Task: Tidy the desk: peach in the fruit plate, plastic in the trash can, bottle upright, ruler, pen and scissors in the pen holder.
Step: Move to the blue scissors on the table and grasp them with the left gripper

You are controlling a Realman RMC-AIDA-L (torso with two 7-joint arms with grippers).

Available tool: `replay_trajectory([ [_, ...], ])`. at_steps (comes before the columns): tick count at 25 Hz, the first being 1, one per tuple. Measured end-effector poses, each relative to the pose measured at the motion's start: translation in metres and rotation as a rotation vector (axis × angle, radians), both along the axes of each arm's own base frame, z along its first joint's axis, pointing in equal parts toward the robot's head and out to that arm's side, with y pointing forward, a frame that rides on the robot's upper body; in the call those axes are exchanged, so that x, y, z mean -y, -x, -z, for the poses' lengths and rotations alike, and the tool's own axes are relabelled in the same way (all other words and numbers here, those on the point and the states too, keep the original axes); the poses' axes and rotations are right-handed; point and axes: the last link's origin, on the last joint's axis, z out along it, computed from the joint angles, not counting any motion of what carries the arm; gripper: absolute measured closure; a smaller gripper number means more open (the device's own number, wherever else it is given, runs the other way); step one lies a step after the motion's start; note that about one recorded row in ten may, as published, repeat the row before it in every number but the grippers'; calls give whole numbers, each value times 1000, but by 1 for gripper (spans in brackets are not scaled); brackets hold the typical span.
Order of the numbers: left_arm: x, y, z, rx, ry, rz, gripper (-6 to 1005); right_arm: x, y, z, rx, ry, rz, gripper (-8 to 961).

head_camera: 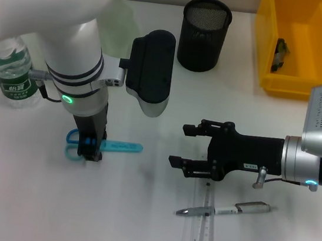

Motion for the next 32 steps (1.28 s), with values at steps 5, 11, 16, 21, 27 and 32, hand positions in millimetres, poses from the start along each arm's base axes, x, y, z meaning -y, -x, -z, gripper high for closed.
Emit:
replay_trajectory([
  [5, -1, 1, 1, 3, -6, 1, 598, 0, 0, 0, 0, 0, 0, 182],
  [11, -3, 1, 1, 1, -10, 5, 600, 0, 0, 0, 0, 0, 0, 182],
  [16, -3, 1, 1, -3, -10, 3, 614, 0, 0, 0, 1, -1, -3, 182],
  [21, -3, 2, 1, -11, -6, -4, 625, 0, 0, 0, 2, -3, -6, 181],
  [27, -4, 2, 2, -14, -5, -5, 624, 1, -1, 0, 2, -5, -5, 180],
  [32, -4, 2, 2, -15, -5, -5, 624, 1, -2, 0, 2, -5, -4, 180],
])
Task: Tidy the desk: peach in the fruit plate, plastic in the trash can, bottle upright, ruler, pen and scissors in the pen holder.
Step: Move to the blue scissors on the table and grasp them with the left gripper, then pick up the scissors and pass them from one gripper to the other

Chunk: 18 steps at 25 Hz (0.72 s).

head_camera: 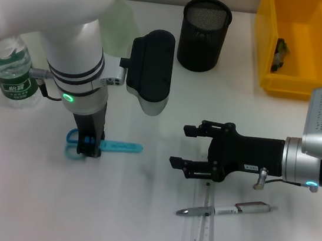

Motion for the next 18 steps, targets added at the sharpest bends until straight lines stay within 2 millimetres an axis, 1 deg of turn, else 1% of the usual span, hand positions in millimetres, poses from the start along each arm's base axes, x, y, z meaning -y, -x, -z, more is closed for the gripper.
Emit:
replay_trajectory([
  [5, 0, -1, 0, -1, 2, 2, 701, 1, -1, 0, -1, -1, 4, 180],
  [14, 1, 0, 1, -11, 10, 7, 733, 1, -1, 0, -5, -4, 6, 181],
  [18, 1, 0, 1, -11, 10, 7, 733, 1, -2, 0, -6, -8, 4, 181],
])
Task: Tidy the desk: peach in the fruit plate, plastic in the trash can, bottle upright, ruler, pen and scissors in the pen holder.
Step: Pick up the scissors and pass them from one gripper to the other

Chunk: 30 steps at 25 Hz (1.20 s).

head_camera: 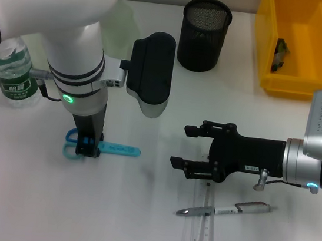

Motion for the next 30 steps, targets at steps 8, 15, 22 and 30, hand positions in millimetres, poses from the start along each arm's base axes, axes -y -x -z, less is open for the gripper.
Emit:
replay_trajectory([
  [8, 1, -1, -1, 1, 2, -5, 733, 0, 0, 0, -1, -2, 0, 181],
  [15, 3, -13, -11, 65, 6, -48, 737, 0, 1, -1, -5, 1, -3, 181],
  [22, 6, -20, -32, 158, -3, -108, 739, 3, -1, -2, -9, 12, 1, 181],
  [30, 10, -17, -45, 234, -35, -166, 741, 17, -12, -9, -33, 31, 7, 182],
])
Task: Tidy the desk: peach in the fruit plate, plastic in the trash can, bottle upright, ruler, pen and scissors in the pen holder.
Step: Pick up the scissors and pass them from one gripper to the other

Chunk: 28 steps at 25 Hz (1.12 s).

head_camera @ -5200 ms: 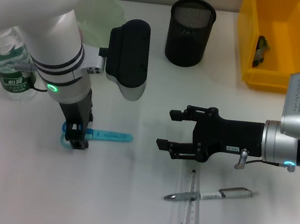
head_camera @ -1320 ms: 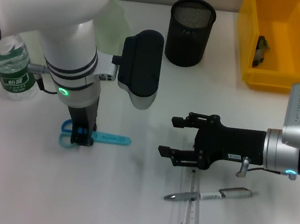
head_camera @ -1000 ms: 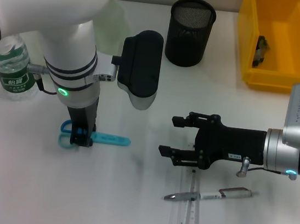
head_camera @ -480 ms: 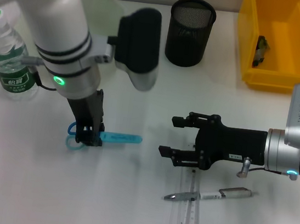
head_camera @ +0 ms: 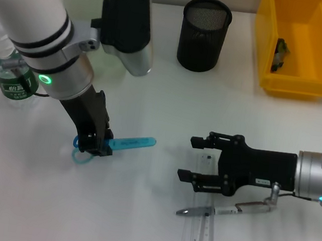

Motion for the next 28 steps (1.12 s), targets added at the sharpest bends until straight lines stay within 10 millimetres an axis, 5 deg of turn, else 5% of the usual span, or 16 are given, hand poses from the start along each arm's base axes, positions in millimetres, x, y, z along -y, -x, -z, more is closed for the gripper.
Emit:
replay_trajectory([
  [11, 4, 0, -19, 267, -32, -149, 744, 9, -5, -6, -16, 3, -14, 182],
  [24, 14, 29, -38, 628, -103, -339, 747, 12, -4, -14, -70, -7, -14, 181],
  [28, 21, 52, -34, 915, -110, -493, 748, 13, -5, -18, -79, -13, -20, 180],
])
